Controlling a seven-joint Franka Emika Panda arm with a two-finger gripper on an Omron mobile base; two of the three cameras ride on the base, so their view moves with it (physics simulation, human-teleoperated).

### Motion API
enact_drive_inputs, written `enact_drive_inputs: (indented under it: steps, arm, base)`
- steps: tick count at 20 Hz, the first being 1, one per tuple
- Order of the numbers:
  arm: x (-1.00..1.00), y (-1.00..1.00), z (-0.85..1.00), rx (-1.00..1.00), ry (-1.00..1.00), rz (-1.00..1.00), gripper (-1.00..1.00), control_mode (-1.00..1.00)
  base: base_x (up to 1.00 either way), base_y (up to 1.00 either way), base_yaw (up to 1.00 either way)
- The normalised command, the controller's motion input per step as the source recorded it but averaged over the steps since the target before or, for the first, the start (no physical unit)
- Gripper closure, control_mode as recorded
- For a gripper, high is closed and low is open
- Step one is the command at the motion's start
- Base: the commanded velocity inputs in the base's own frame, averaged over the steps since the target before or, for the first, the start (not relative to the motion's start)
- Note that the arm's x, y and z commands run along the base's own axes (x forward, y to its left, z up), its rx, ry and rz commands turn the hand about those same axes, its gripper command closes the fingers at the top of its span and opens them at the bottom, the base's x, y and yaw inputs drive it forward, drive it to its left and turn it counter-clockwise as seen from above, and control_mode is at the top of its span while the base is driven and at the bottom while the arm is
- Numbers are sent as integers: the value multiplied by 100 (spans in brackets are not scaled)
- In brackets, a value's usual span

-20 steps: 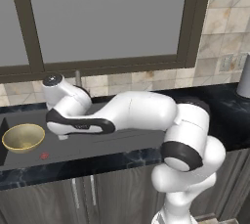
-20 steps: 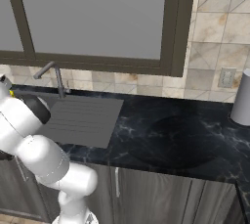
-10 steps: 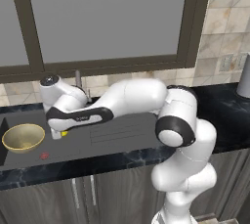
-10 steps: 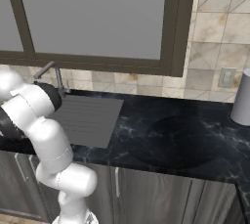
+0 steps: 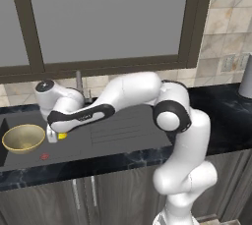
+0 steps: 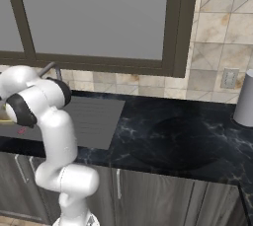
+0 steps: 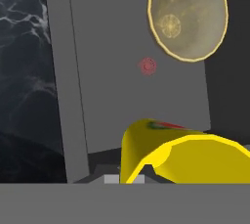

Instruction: Remove the bell pepper and lemon from the sink. Then move the bowl and cup from the counter to the sink for washing.

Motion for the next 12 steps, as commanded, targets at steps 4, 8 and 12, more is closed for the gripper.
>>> enact_drive_inputs:
  steps: [4,8,12]
  arm:
    - [14,1,-11,0,0,-12,100,-100]
    - [9,0,-15,0,0,-14,100,-100]
    - [2,0,-19,0,0,-16,100,-100]
  base:
    - [0,0,0]
    - [0,0,0]
    - [0,0,0]
